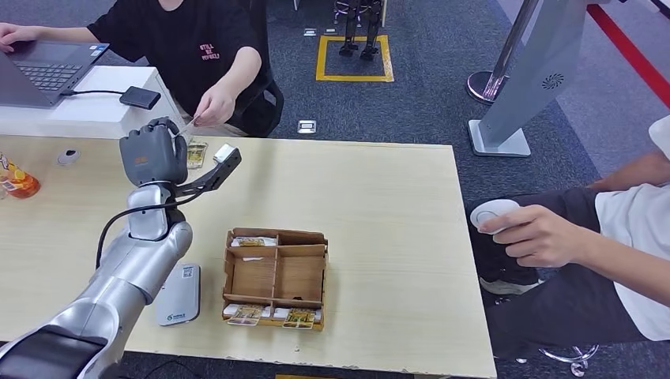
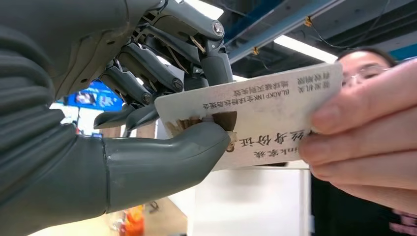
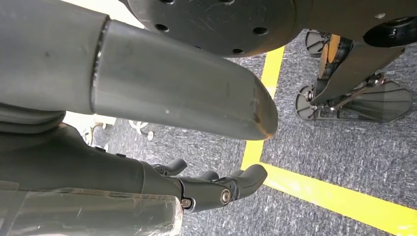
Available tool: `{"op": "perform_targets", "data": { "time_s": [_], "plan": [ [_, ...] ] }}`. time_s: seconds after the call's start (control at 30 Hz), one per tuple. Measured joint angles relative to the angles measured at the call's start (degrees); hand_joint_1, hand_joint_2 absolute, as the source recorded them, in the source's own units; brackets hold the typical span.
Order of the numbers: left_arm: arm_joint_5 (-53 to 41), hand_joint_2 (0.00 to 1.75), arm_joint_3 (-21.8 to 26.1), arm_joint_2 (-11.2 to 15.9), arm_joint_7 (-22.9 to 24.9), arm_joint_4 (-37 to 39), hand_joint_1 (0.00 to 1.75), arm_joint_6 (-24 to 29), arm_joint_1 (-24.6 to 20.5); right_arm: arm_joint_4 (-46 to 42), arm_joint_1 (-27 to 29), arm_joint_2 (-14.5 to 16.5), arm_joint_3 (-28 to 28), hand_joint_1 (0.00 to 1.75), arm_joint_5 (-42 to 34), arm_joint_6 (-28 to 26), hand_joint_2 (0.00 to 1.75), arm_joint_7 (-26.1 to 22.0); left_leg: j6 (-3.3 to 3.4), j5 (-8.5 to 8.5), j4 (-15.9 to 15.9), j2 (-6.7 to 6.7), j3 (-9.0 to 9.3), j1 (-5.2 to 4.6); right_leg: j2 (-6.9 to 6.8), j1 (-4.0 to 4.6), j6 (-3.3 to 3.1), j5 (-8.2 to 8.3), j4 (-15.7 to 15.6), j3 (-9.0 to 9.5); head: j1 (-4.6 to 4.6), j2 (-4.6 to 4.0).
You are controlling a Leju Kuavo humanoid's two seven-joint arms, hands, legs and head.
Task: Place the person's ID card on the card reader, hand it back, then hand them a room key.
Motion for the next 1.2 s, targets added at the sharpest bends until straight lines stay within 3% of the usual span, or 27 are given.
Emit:
{"op": "perform_targets", "data": {
  "time_s": [0.13,0.17,0.27,0.3,0.43,0.67,0.8,0.9,1.03,1.2],
  "plan": [
    [-2.61,1.75,1.47,1.96,0.28,0.25,1.75,0.0,0.0,0.12,-0.03,-0.01,0.23,0.0,0.11,-0.13,0.0,0.21,0.0,0.0,0.0,0.0,-0.02,0.0,0.0,0.0,0.0,0.0,0.0,-0.01,0.01,0.0],
    [-3.05,1.75,1.78,2.32,0.27,0.26,1.4,0.0,0.01,0.15,-0.03,-0.02,0.27,0.0,0.12,-0.16,0.0,0.21,0.0,0.0,0.0,0.0,-0.02,0.0,0.0,0.0,0.0,0.0,0.0,-0.01,0.0,0.0],
    [-3.11,1.75,2.96,3.03,-0.73,0.26,0.09,0.0,0.12,0.19,-0.05,-0.02,0.32,0.0,0.13,-0.21,0.0,0.22,0.0,0.0,0.0,-0.01,-0.03,-0.01,-0.01,-0.01,0.0,-0.01,0.0,-0.01,0.0,0.0],
    [-2.63,1.75,3.5,3.13,-1.54,0.26,0.0,0.0,0.23,0.2,-0.06,-0.02,0.32,0.0,0.1,-0.22,0.0,0.23,0.0,0.0,0.0,-0.01,-0.03,-0.01,-0.01,-0.01,0.01,-0.01,-0.01,-0.01,0.01,0.0],
    [2.09,1.75,6.9,2.45,-7.5,-0.38,0.0,0.01,1.89,0.21,-0.04,-0.02,0.31,0.0,-0.44,-0.36,0.0,0.22,0.0,0.0,0.01,-0.01,-0.01,-0.02,-0.01,-0.02,0.01,0.0,-0.02,-0.01,0.01,0.0],
    [15.78,1.75,12.52,-1.58,-20.64,-6.6,0.0,0.0,8.12,0.21,0.07,-0.04,0.0,0.0,-1.94,-0.75,0.0,0.04,0.0,-0.01,0.01,-0.02,-0.02,-0.03,-0.02,-0.03,0.01,0.0,-0.04,0.0,0.01,0.0],
    [33.27,1.75,12.64,-3.29,-27.01,-14.38,0.0,-0.51,14.05,0.22,0.31,-0.04,-0.82,0.0,-3.12,-1.55,0.0,-0.29,0.0,-0.04,0.01,0.01,-0.01,-0.03,0.02,-0.03,0.01,-0.01,-0.04,-0.03,0.01,0.0],
    [51.29,1.75,11.66,-3.79,-31.03,-21.93,0.0,-4.61,19.57,0.21,0.67,-0.04,-1.73,0.0,-4.04,-2.25,0.0,-0.49,0.01,-0.06,0.0,0.01,-0.02,-0.02,0.02,-0.02,0.01,-0.03,-0.05,-0.05,-0.01,0.0],
    [73.15,0.0,8.66,-3.62,-33.73,-32.59,0.0,-13.4,27.6,0.21,1.3,-0.02,-2.98,0.0,-4.66,-2.82,0.0,-0.79,0.0,-0.08,-0.04,0.0,-0.06,-0.02,0.0,-0.02,0.01,-0.06,-0.05,-0.07,0.0,0.0],
    [89.55,0.0,4.84,-2.42,-34.69,-43.72,0.0,-21.88,36.37,0.18,2.07,0.08,-4.3,0.0,-4.74,-2.96,0.0,-0.83,0.0,-0.11,-0.04,0.03,-0.08,-0.02,0.03,-0.02,0.01,-0.06,-0.06,-0.1,0.0,0.0]
  ]
}}
